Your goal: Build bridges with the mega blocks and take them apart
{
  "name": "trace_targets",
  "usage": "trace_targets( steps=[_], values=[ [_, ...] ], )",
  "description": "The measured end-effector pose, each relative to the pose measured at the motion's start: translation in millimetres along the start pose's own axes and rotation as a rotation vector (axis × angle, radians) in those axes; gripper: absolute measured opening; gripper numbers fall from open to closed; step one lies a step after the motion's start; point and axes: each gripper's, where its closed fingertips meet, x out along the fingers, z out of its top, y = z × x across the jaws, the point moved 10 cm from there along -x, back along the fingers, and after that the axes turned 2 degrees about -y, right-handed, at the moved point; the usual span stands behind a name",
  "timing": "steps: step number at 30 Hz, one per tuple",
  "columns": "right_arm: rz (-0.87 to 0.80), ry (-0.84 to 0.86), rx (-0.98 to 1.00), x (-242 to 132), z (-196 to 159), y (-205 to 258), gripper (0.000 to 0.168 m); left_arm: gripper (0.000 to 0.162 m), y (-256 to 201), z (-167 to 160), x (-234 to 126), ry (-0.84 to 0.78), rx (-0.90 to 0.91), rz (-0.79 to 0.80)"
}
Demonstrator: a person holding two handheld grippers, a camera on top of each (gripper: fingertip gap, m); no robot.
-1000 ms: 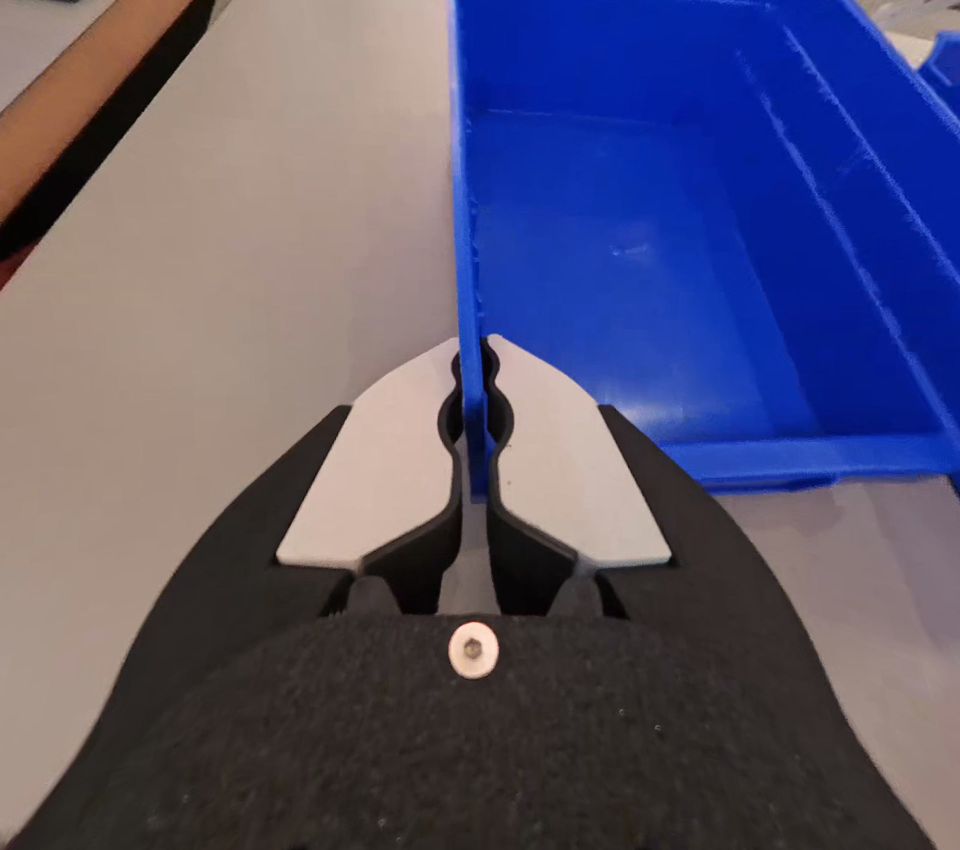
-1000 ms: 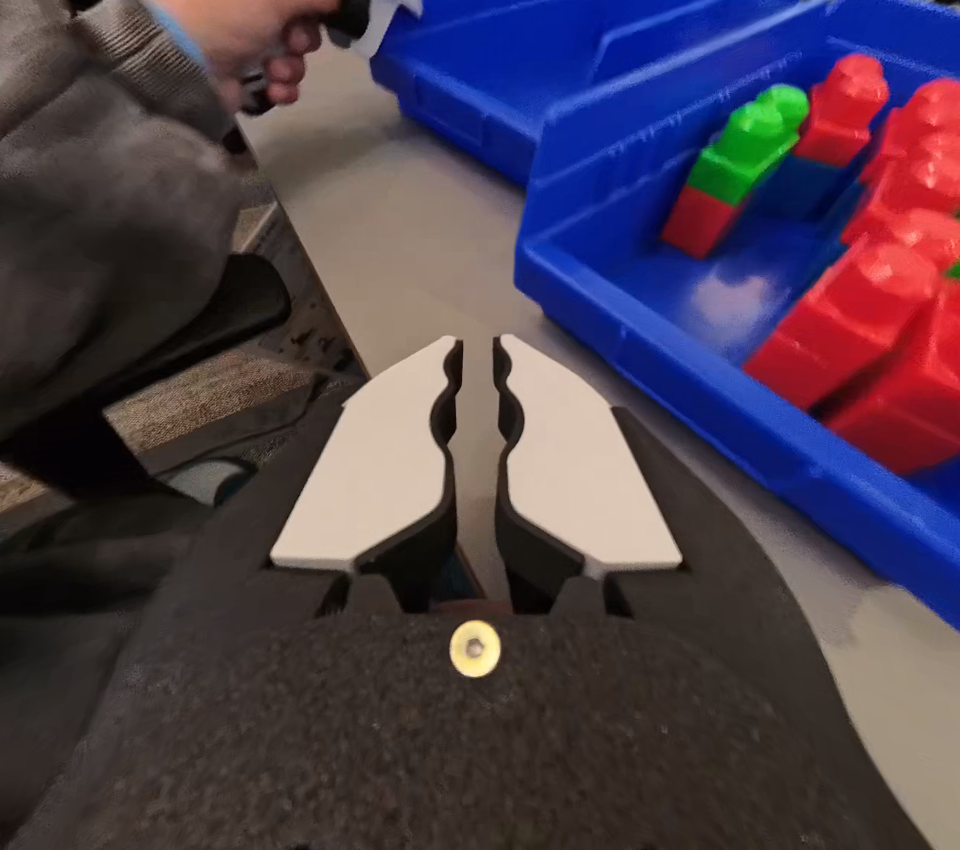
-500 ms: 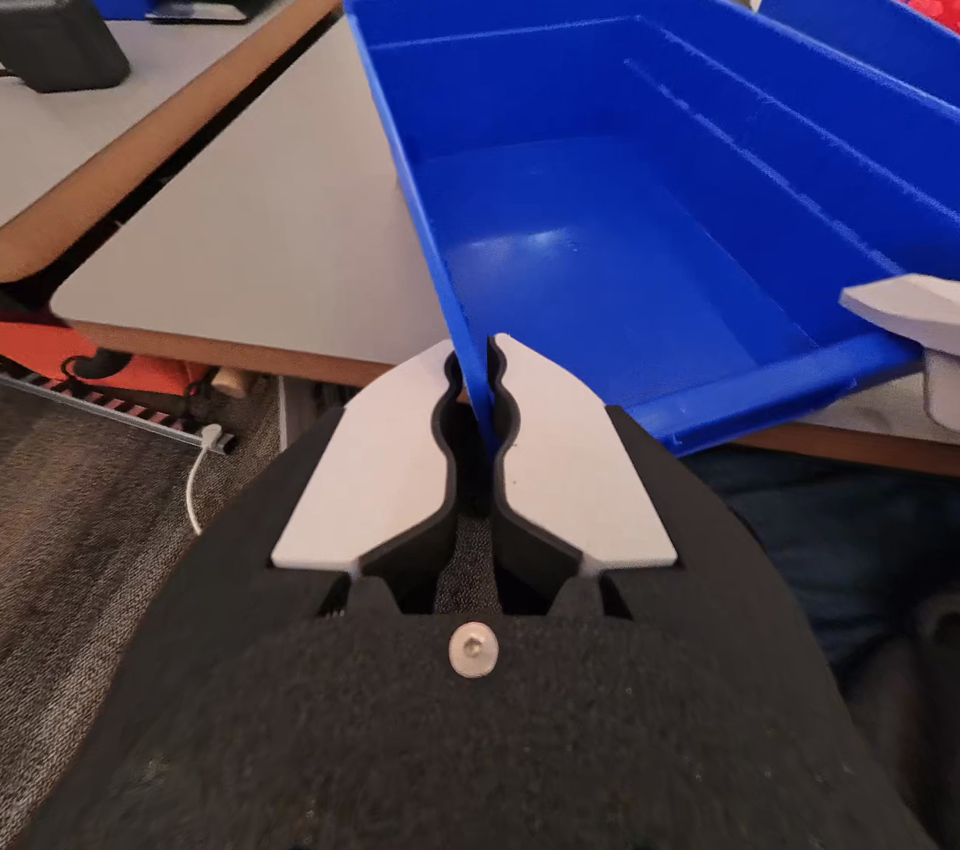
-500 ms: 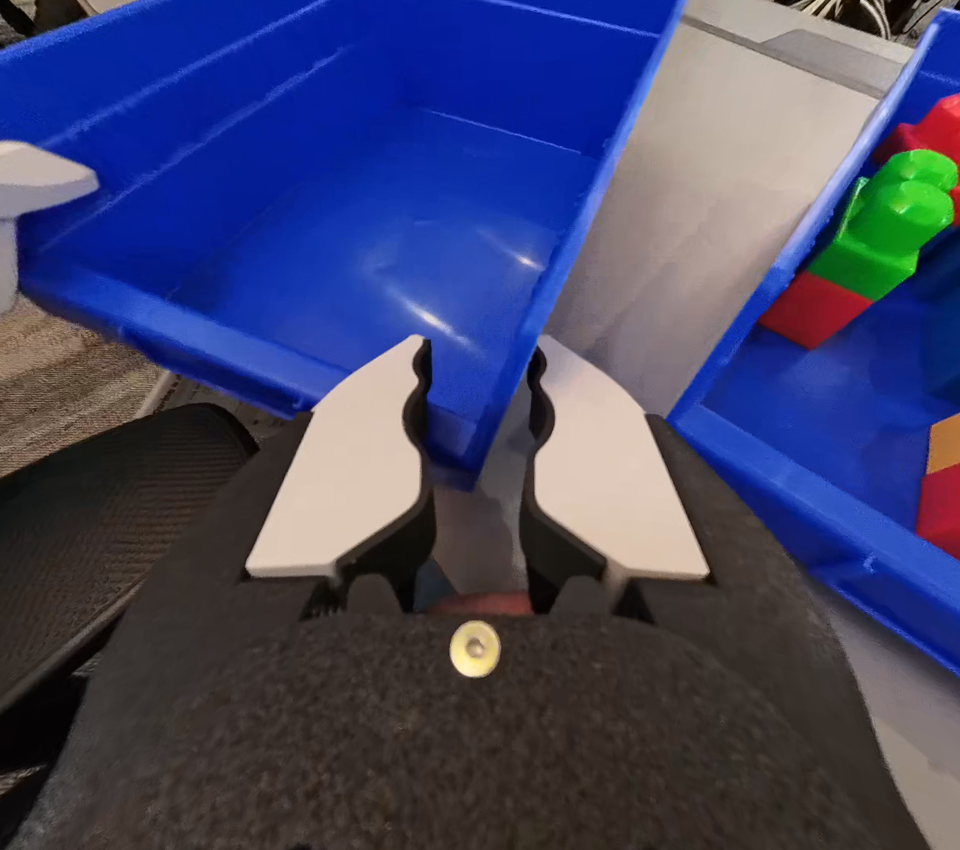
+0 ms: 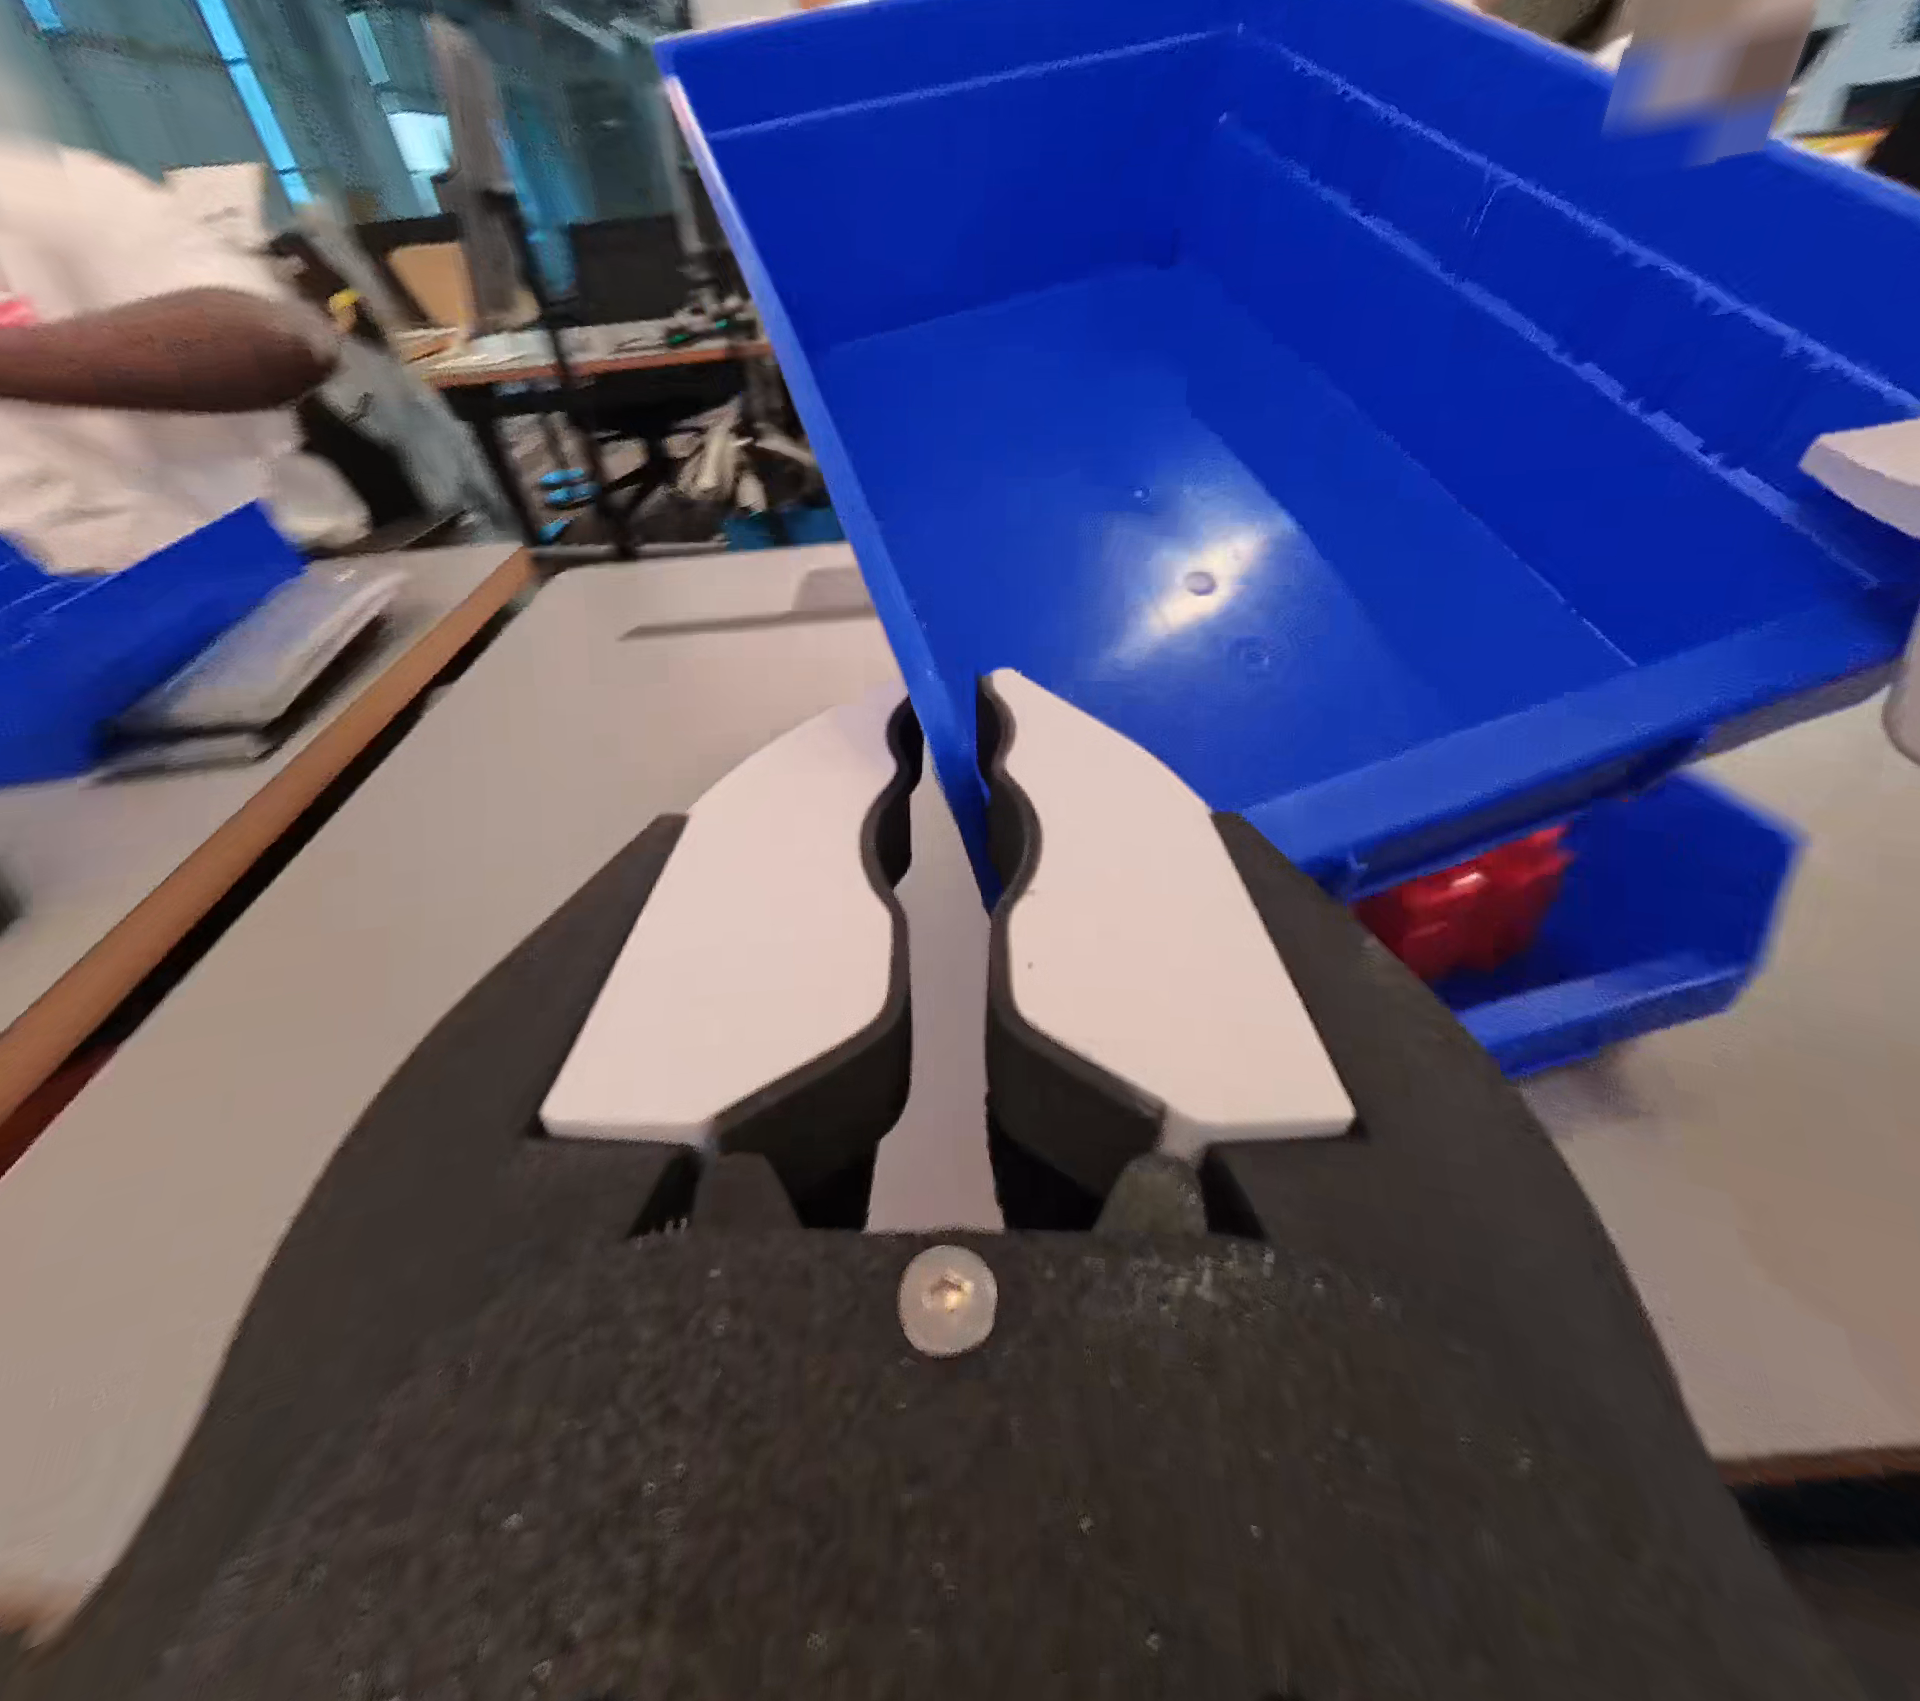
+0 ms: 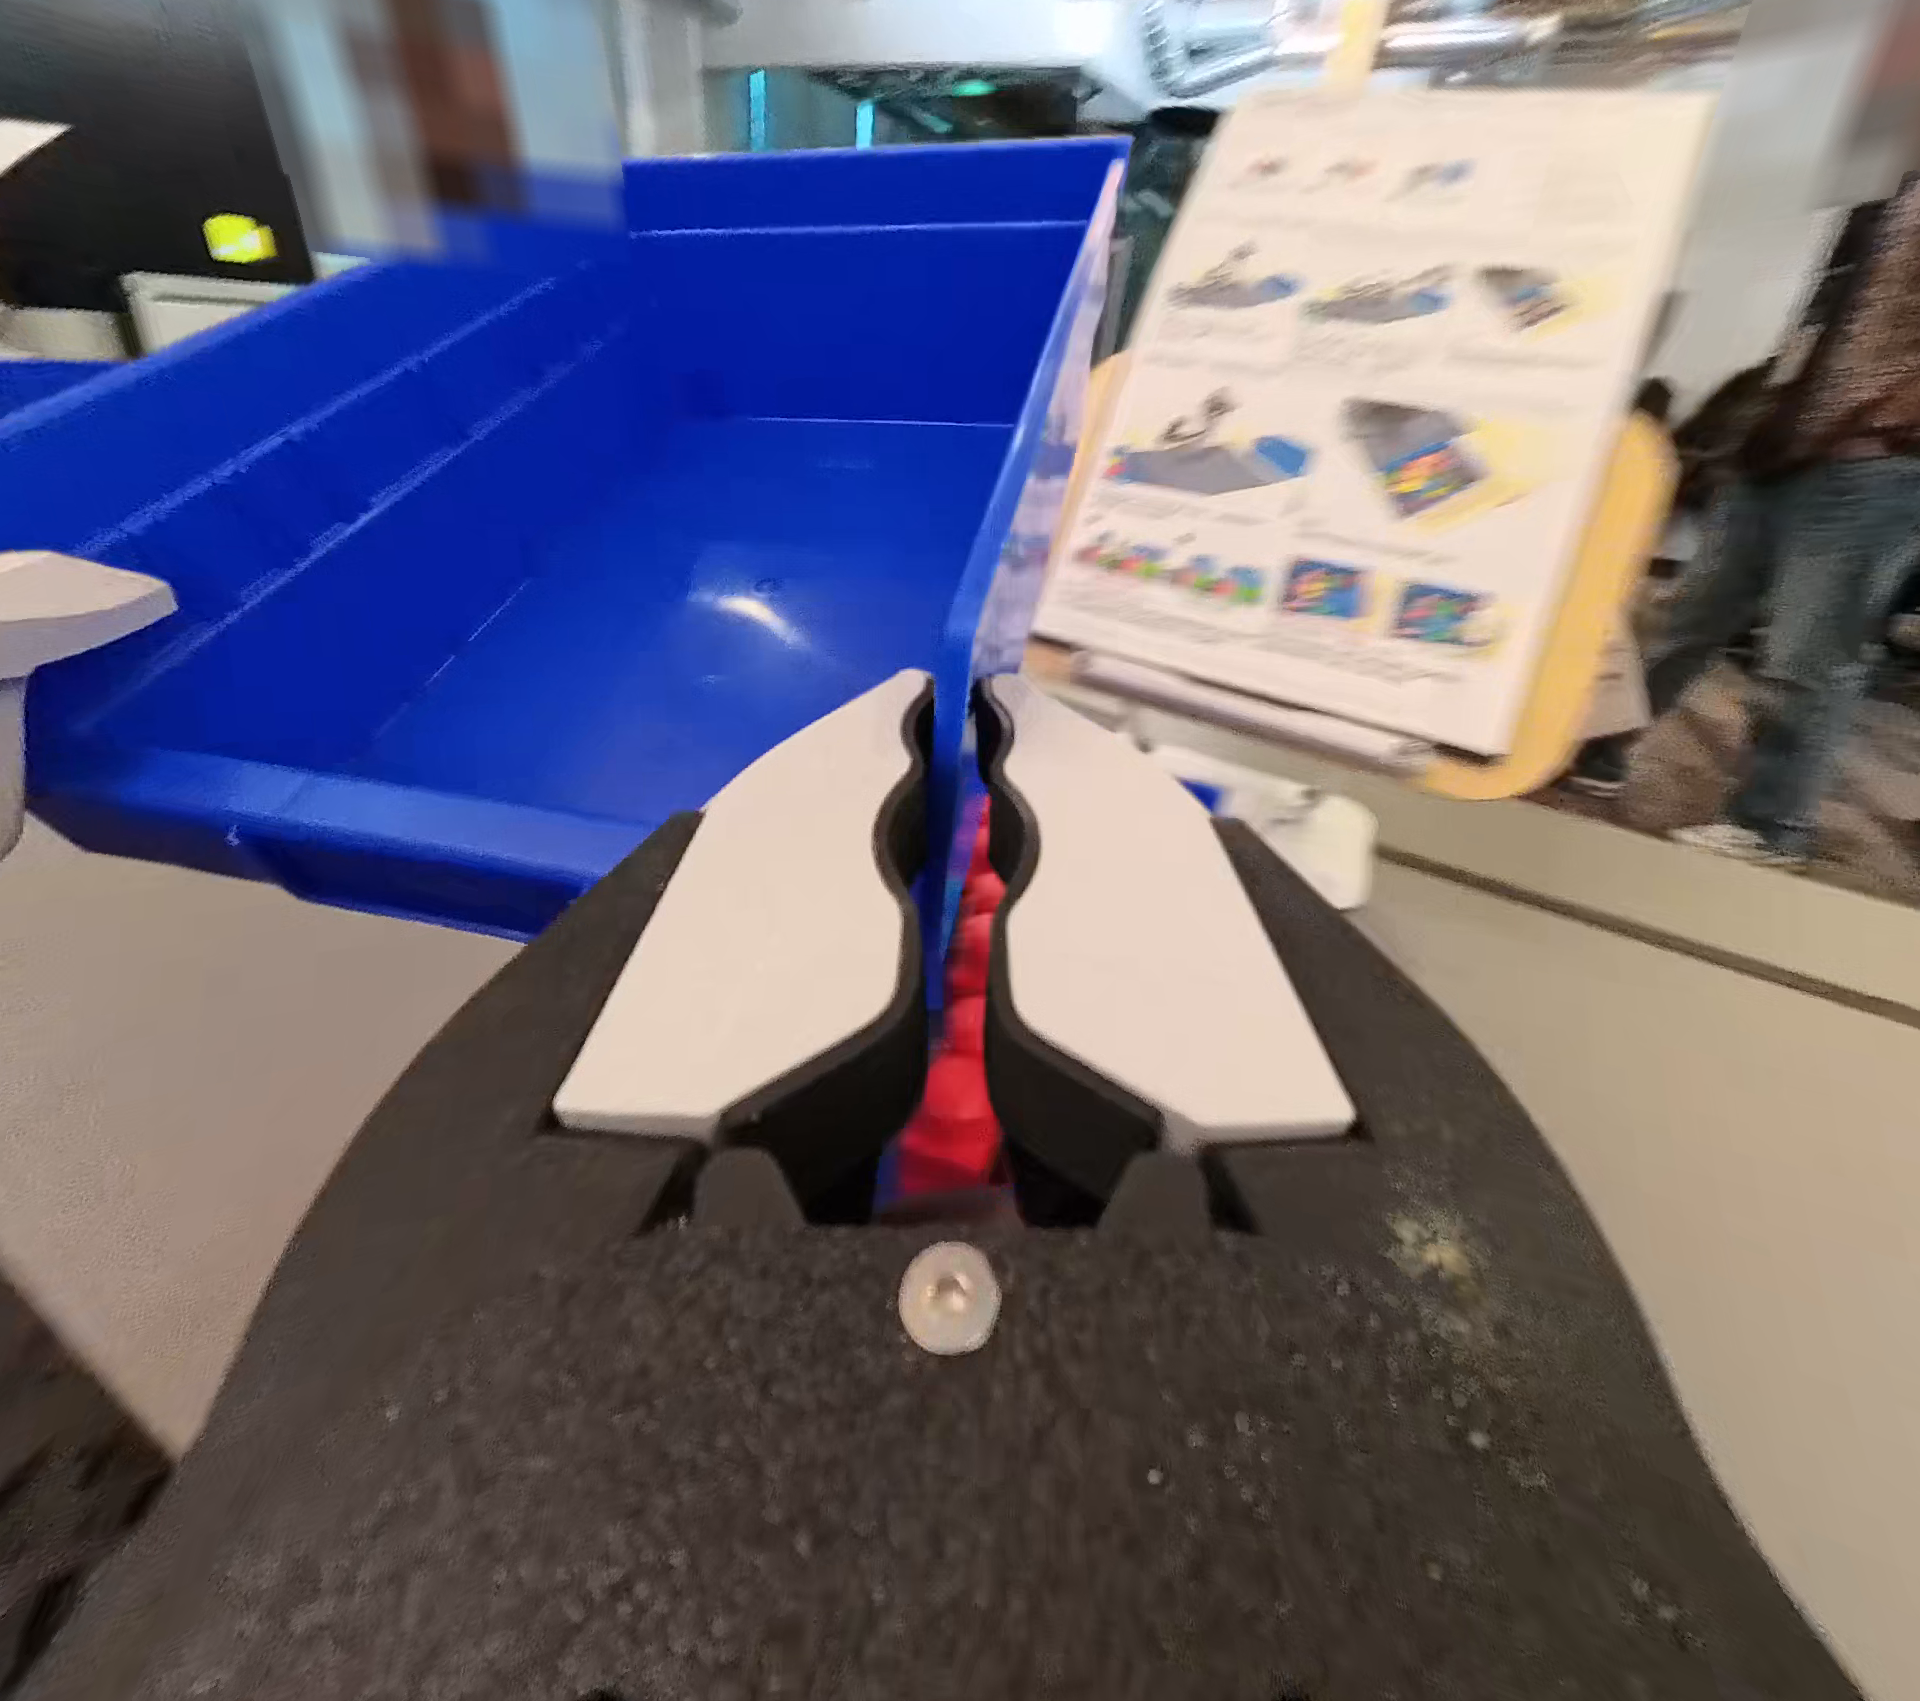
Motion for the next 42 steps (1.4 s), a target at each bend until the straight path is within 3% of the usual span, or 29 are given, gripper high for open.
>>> trace_targets(
  steps=[4, 8, 15, 18, 23, 27, 29, 30, 31, 32, 34, 38, 40, 42],
  values=[
    [-0.172, -0.015, -0.014, -37, 23, -95, 0.006, 0.009, -90, 40, 50, -0.034, 0.039, -0.15],
    [-0.352, 0.058, 0.016, -84, 13, -194, 0.005, 0.009, -201, 46, 96, -0.025, 0.049, -0.298],
    [-0.527, 0.25, 0.158, -148, -68, -323, 0.005, 0.007, -361, -21, 157, 0.189, 0.011, -0.465],
    [-0.514, 0.346, 0.188, -151, -105, -351, 0.005, 0.007, -390, -57, 176, 0.281, -0.003, -0.481],
    [-0.503, 0.476, 0.209, -141, -148, -380, 0.003, 0.008, -412, -87, 183, 0.276, 0.031, -0.44],
    [-0.496, 0.557, 0.244, -138, -166, -395, 0.003, 0.014, -419, -109, 186, 0.321, -0.024, -0.502],
    [-0.5, 0.513, 0.267, -138, -168, -396, 0.003, 0.017, -417, -111, 184, 0.314, -0.049, -0.525],
    [-0.505, 0.516, 0.254, -138, -169, -396, 0.003, 0.022, -415, -110, 183, 0.329, -0.051, -0.53],
    [-0.514, 0.524, 0.226, -138, -169, -395, 0.005, 0.042, -412, -107, 181, 0.344, -0.049, -0.535],
    [-0.547, 0.535, 0.192, -139, -169, -396, 0.013, 0.055, -406, -103, 176, 0.353, -0.047, -0.548],
    [-0.582, 0.538, 0.146, -145, -166, -394, 0.034, 0.059, -386, -93, 155, 0.347, -0.049, -0.592],
    [-0.564, 0.351, 0.213, -155, -122, -371, 0.045, 0.063, -309, -63, 100, 0.3, 0.015, -0.635],
    [-0.448, 0.226, 0.26, -146, -93, -338, 0.044, 0.052, -250, -49, 88, 0.248, 0.119, -0.477],
    [-0.311, 0.194, 0.234, -124, -77, -290, 0.044, 0.052, -185, -40, 86, 0.239, 0.228, -0.27]
  ],
)
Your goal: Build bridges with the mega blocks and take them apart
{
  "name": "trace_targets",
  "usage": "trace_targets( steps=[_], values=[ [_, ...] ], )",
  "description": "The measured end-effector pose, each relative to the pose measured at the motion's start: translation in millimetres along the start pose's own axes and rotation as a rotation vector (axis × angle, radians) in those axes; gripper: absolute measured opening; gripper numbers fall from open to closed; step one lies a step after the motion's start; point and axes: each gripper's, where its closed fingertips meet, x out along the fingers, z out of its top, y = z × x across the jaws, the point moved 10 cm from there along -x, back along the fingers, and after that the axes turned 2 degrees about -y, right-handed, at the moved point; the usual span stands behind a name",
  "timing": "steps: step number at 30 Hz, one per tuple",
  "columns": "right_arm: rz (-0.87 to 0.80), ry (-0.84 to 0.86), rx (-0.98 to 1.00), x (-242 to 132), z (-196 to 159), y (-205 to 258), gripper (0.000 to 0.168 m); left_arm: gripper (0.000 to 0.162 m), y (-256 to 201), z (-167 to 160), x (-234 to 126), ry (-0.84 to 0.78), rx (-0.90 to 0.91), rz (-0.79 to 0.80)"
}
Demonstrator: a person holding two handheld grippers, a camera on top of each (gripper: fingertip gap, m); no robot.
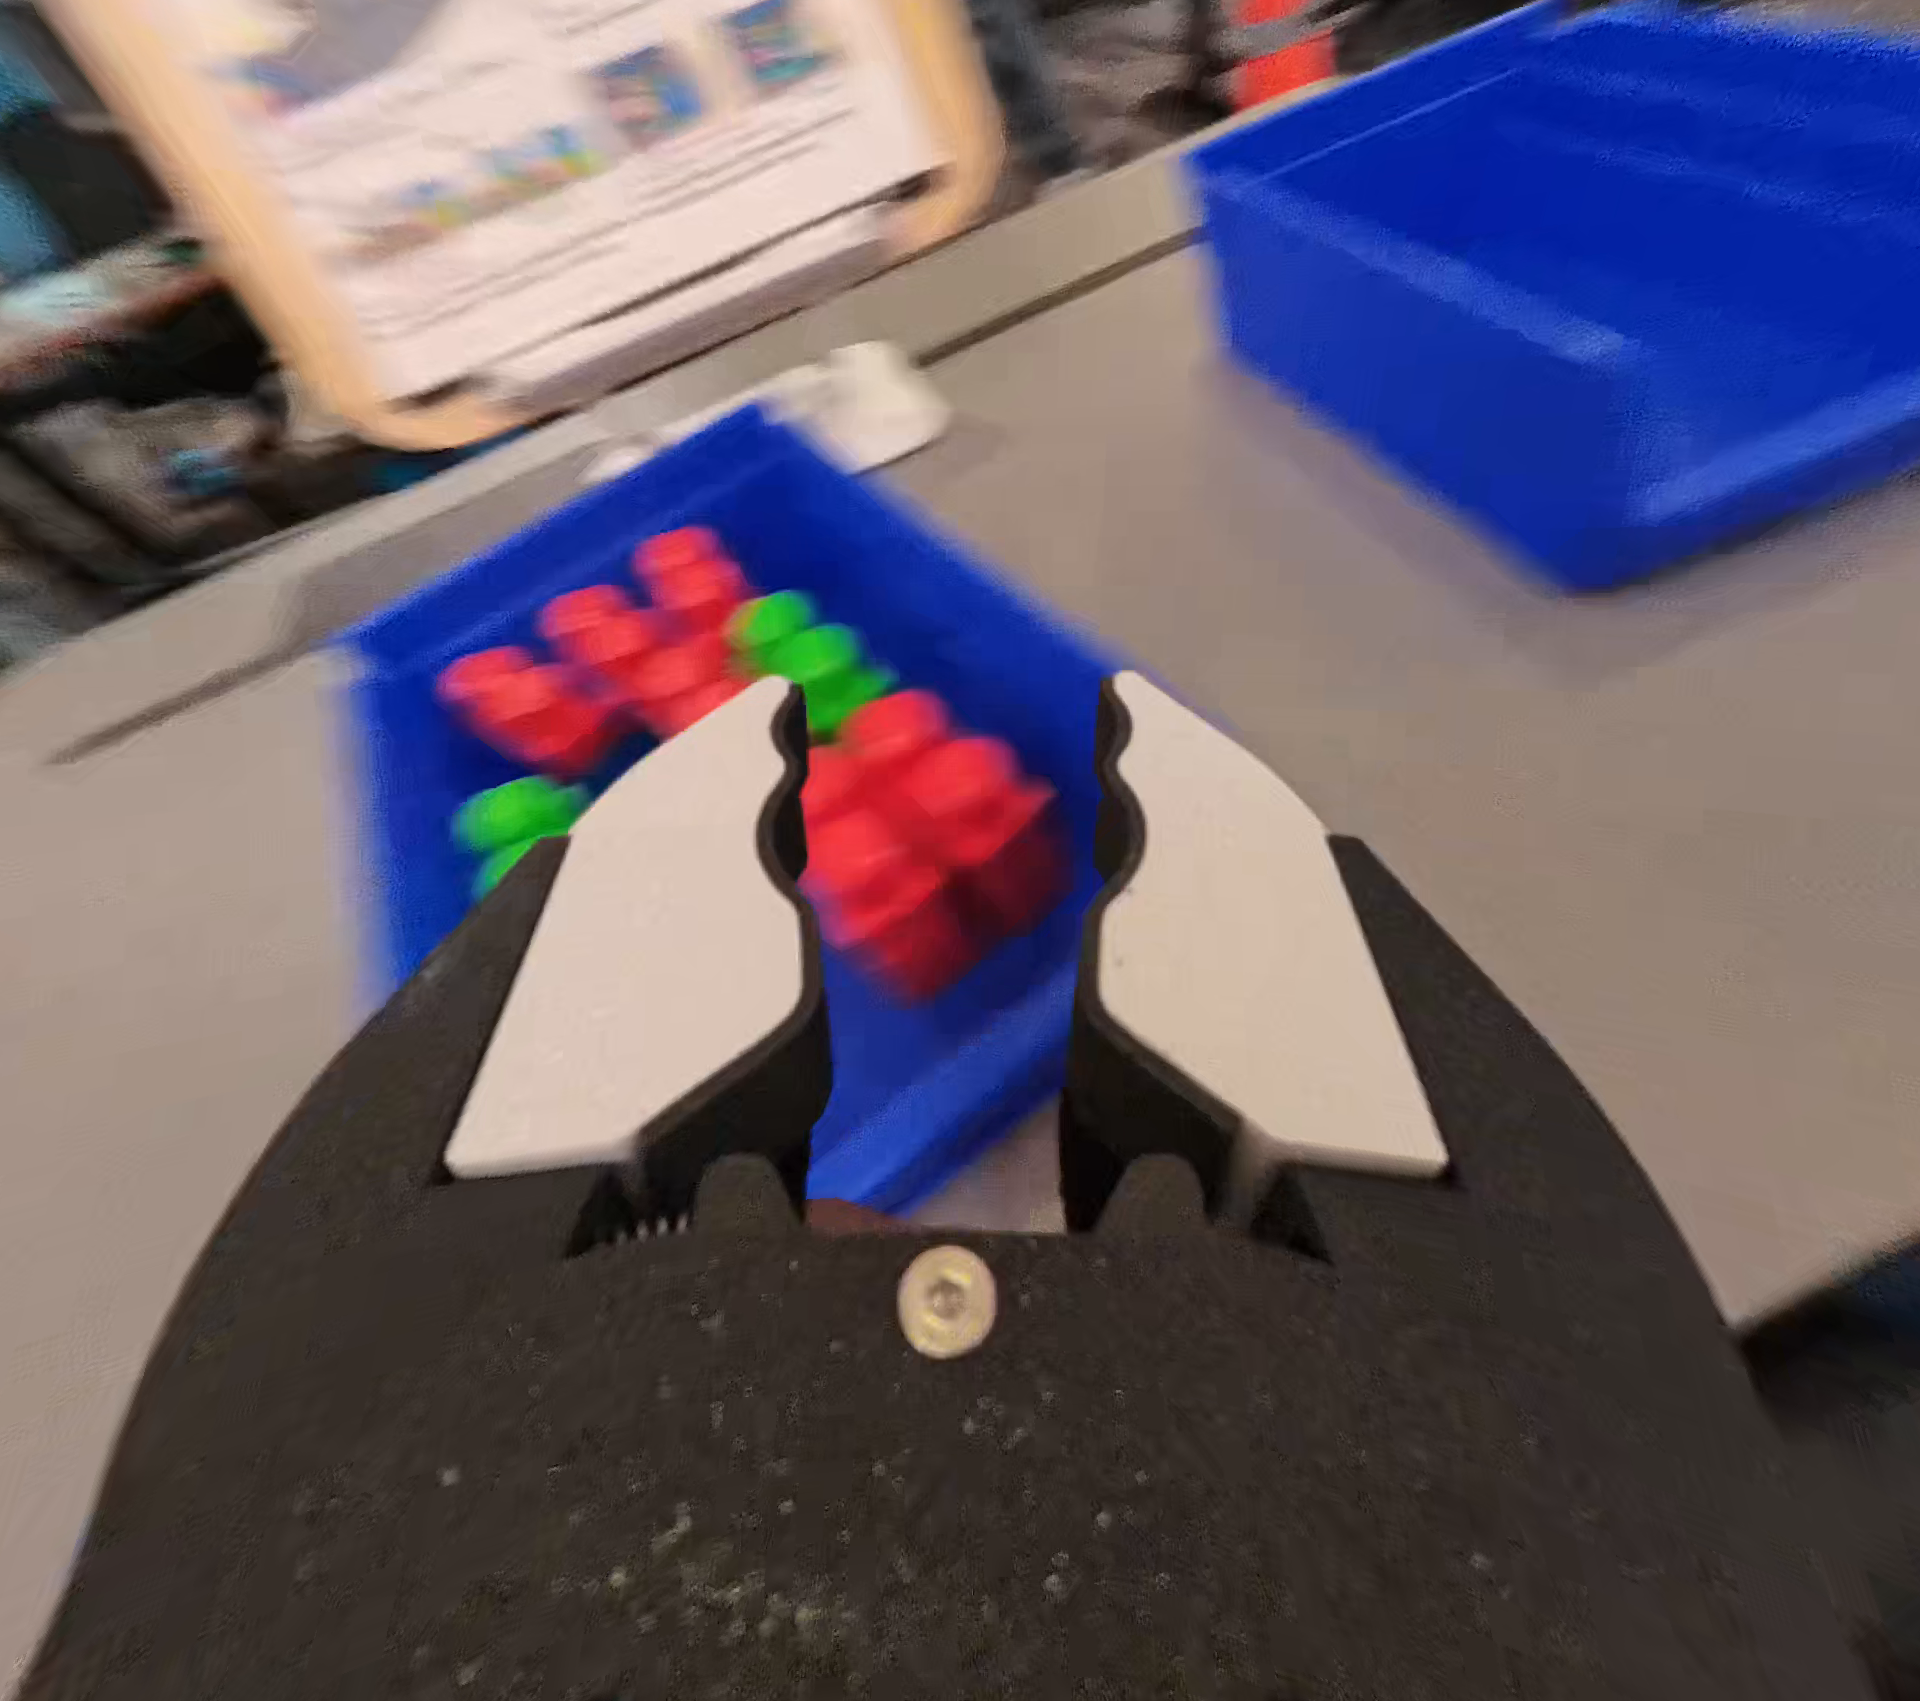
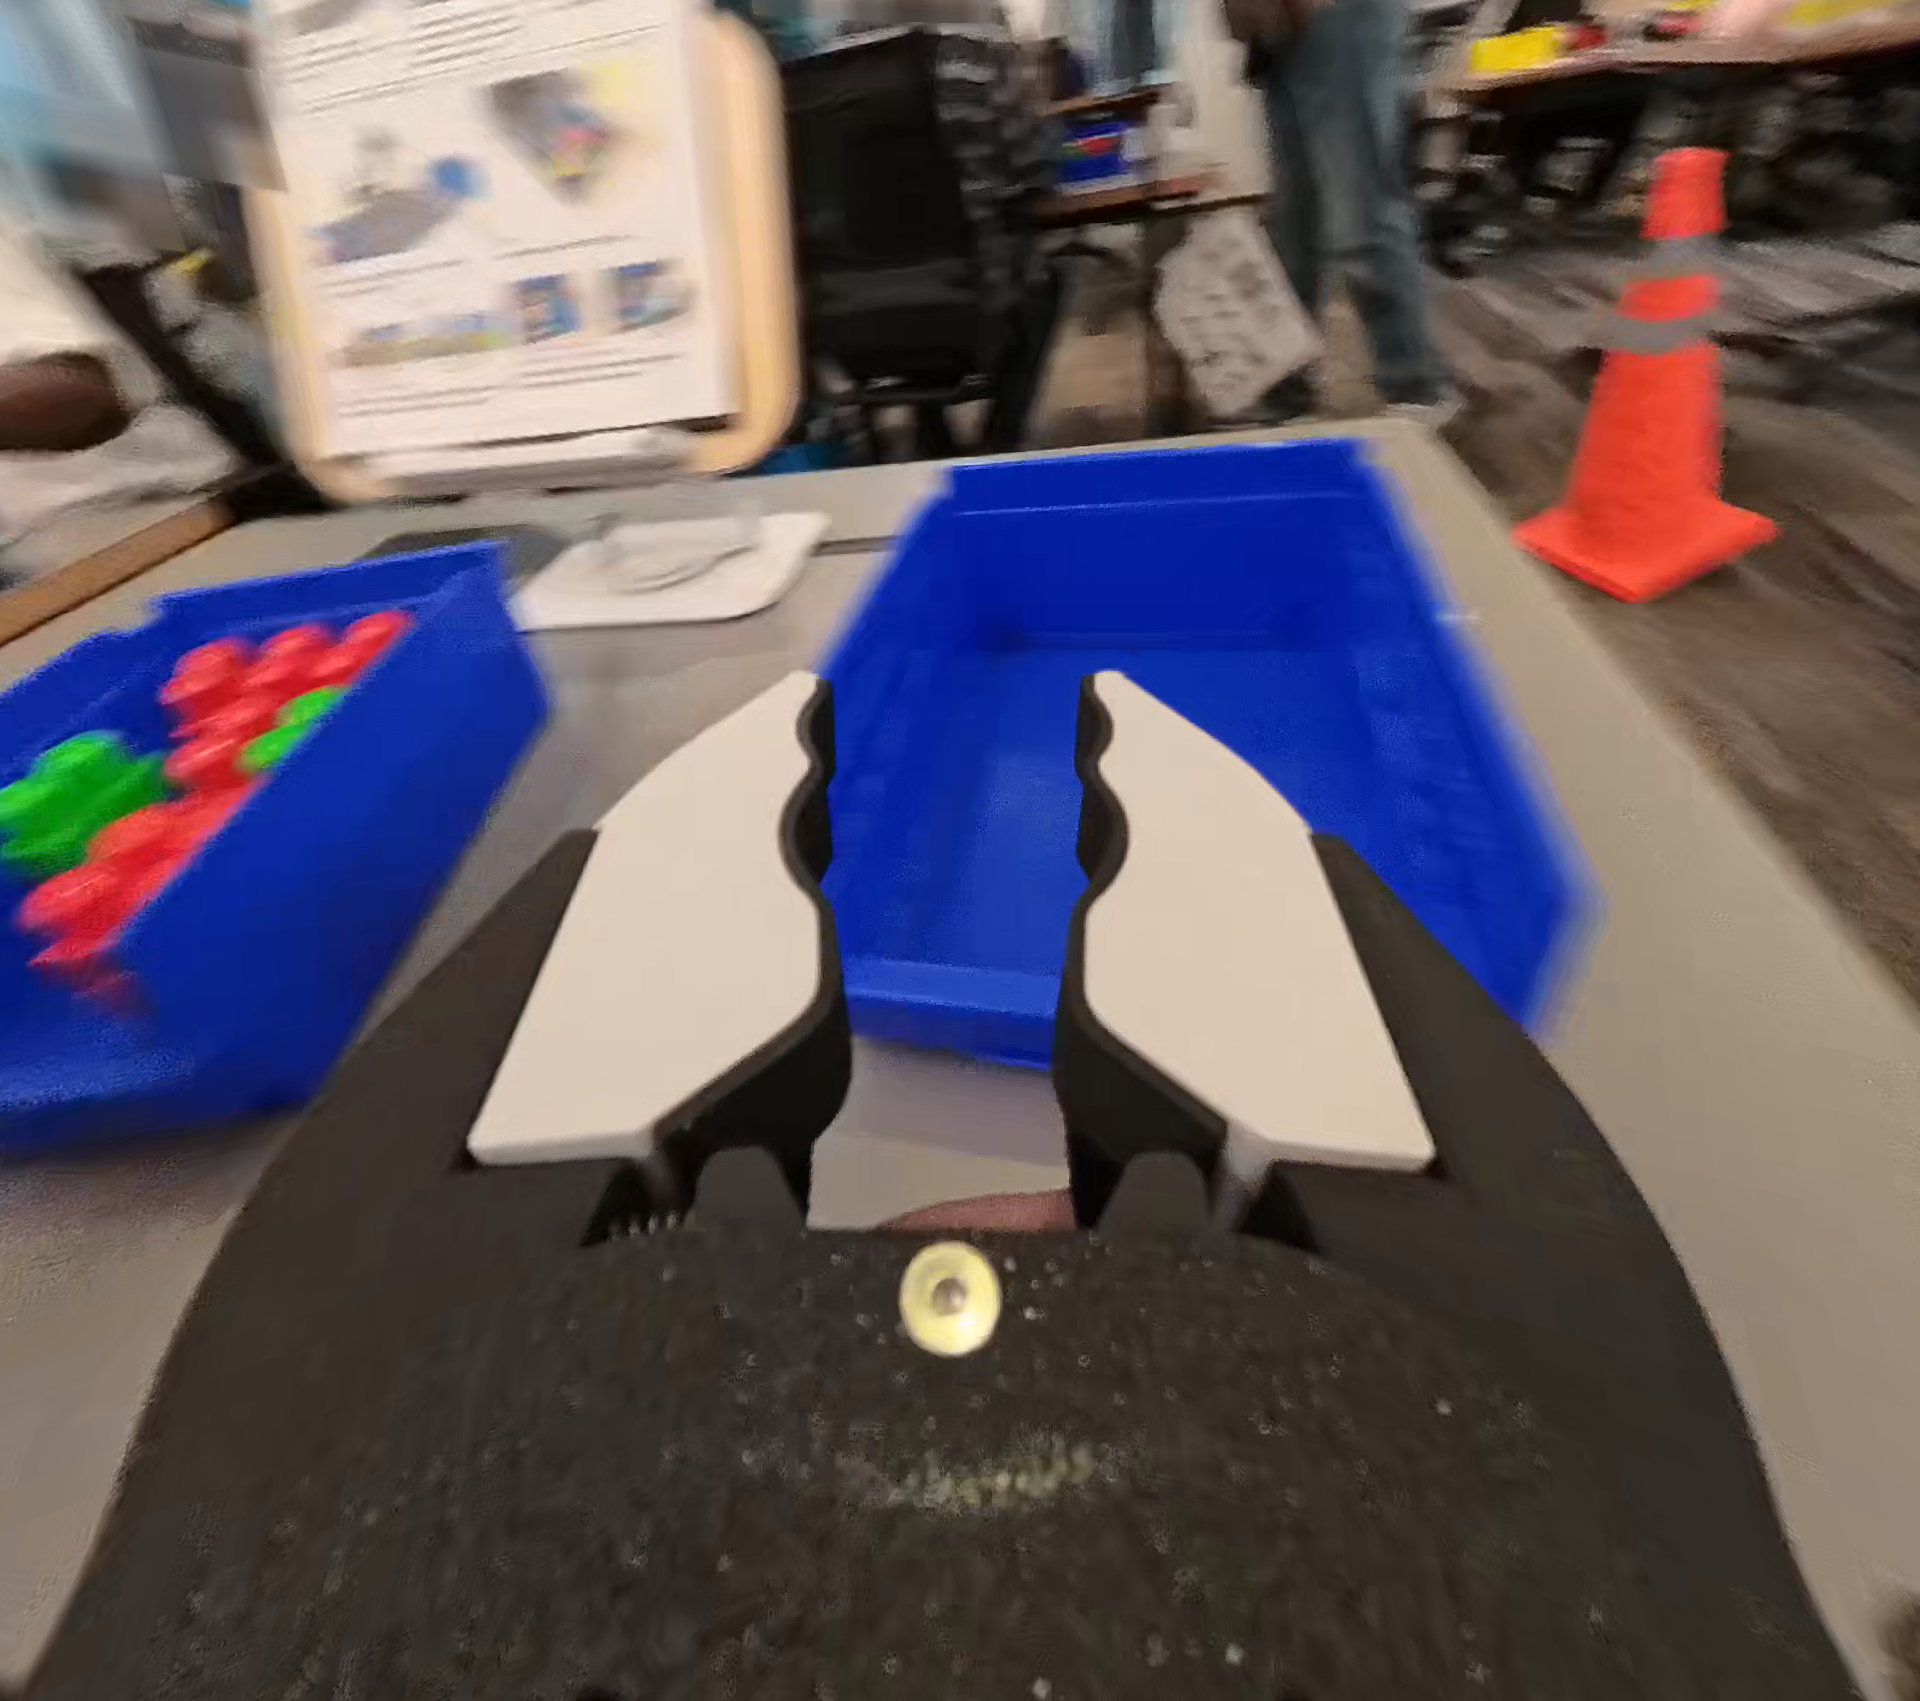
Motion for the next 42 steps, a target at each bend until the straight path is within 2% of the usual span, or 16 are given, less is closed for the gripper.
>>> trace_targets(
  steps=[2, 5, 8, 10, 12, 13, 14, 15, 17, 18, 20, 23, 26, 34, 42],
  values=[
    [0.166, 0.044, -0.038, 11, -9, 64, 0.046, 0.059, 53, -21, -12, 0.07, -0.044, 0.101],
    [0.37, 0.143, -0.041, 32, -43, 151, 0.043, 0.069, 94, -67, -10, 0.192, -0.25, 0.052],
    [0.359, 0.265, -0.064, 59, -80, 200, 0.04, 0.069, 101, -101, 1, 0.243, -0.409, -0.002],
    [0.348, 0.308, -0.068, 73, -94, 218, 0.038, 0.068, 98, -108, 5, 0.223, -0.481, -0.049],
    [0.333, 0.305, -0.07, 83, -100, 229, 0.033, 0.067, 99, -106, 10, 0.195, -0.469, -0.027],
    [0.292, 0.309, -0.094, 88, -103, 232, 0.03, 0.057, 99, -105, 14, 0.187, -0.44, -0.005],
    [0.269, 0.313, -0.108, 91, -106, 235, 0.028, 0.04, 99, -106, 18, 0.189, -0.419, 0.011],
    [0.267, 0.302, -0.091, 93, -107, 237, 0.031, 0.037, 101, -105, 21, 0.194, -0.425, 0.033],
    [0.23, 0.292, -0.079, 92, -105, 235, 0.014, 0.023, 103, -105, 22, 0.206, -0.416, 0.101],
    [0.235, 0.286, -0.073, 91, -104, 234, 0.01, 0.013, 103, -105, 23, 0.206, -0.388, 0.152],
    [0.181, 0.265, -0.052, 88, -107, 238, 0.008, 0.004, 100, -105, 23, 0.199, -0.336, 0.216],
    [0.092, 0.223, -0.006, 86, -109, 250, 0.005, 0.004, 105, -103, 23, 0.19, -0.323, 0.23],
    [0.065, 0.213, 0.035, 91, -106, 278, 0.004, 0.004, 129, -104, 18, 0.202, -0.329, 0.234],
    [0.127, 0.232, 0.076, 131, -101, 390, 0.005, 0.004, 244, -111, -6, 0.163, -0.317, 0.308],
    [0.095, 0.255, 0.001, 162, -127, 500, 0.005, 0.004, 352, -157, -17, 0.127, -0.296, 0.285]
  ],
)
